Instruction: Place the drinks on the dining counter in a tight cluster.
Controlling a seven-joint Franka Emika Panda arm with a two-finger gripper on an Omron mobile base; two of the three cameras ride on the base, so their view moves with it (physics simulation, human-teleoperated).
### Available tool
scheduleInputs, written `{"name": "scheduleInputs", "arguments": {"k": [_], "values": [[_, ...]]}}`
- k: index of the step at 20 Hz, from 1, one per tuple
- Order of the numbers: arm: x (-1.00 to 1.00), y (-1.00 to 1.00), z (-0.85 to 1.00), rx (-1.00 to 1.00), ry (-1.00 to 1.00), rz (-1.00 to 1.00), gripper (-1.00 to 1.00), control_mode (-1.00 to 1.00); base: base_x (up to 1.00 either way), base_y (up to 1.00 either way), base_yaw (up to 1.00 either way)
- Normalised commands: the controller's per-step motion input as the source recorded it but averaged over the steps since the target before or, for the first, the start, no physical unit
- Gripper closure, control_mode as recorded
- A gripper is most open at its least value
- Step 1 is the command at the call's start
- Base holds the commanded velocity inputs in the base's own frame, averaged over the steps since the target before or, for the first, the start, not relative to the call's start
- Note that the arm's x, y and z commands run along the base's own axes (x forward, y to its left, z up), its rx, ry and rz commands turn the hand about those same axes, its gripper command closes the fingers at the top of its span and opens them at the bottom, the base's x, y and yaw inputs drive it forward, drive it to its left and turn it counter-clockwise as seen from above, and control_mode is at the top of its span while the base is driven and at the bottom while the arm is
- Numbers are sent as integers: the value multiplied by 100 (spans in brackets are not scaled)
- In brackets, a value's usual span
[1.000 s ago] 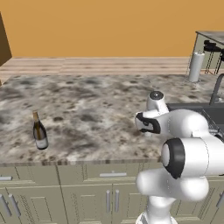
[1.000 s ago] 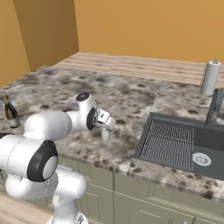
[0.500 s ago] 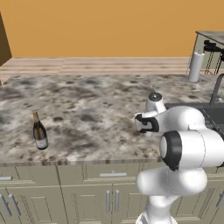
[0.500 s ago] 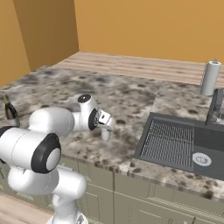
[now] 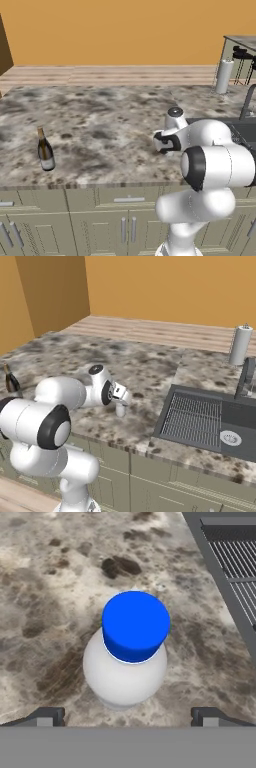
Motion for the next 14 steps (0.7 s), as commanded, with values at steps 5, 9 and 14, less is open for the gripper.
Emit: {"name": "scheduleInputs", "arguments": {"k": [5, 9, 14], "values": [[4, 0, -11, -4, -7, 0, -100, -100, 0, 0, 0], [2, -1, -12, -4, -10, 0, -100, -100, 0, 0, 0], [2, -2, -9, -2, -7, 0, -100, -100, 0, 0, 0]]}}
